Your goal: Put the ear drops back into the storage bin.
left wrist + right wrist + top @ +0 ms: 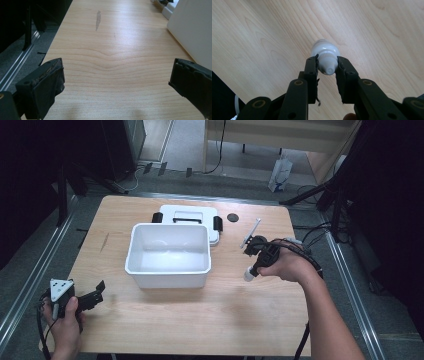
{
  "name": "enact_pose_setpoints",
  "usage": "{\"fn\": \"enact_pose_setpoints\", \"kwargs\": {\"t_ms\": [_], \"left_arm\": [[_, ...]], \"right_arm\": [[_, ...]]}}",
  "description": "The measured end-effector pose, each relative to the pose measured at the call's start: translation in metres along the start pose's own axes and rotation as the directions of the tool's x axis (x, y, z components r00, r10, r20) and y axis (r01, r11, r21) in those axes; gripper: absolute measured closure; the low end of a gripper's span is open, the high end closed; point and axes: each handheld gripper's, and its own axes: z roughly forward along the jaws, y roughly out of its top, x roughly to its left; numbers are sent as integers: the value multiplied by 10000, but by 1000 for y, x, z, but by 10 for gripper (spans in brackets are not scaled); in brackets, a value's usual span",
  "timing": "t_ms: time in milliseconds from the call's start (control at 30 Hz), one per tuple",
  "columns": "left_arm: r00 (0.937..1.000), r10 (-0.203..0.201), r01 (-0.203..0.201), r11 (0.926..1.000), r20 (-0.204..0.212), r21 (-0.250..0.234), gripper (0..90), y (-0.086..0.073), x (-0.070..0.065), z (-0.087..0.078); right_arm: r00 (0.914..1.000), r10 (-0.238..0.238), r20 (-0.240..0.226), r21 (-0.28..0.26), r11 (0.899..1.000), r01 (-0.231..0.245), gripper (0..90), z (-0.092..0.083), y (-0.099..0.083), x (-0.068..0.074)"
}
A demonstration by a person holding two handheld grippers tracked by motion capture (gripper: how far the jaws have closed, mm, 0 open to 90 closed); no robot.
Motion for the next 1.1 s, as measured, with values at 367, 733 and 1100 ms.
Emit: {"fn": "enact_pose_setpoints", "kwargs": {"t_ms": [367,733,1100], "left_arm": [[10000,-39,39,10000,33,15,3,0,0,0],[10000,-68,68,10000,25,58,3,0,1,0],[9999,-90,89,9999,47,84,3,0,1,0]], "right_arm": [[9990,-427,115,-310,9986,430,725,-34,32,3],[9953,-911,327,-406,9949,924,725,-64,62,7],[9897,-1290,613,-549,9897,1324,725,-92,88,14]]}}
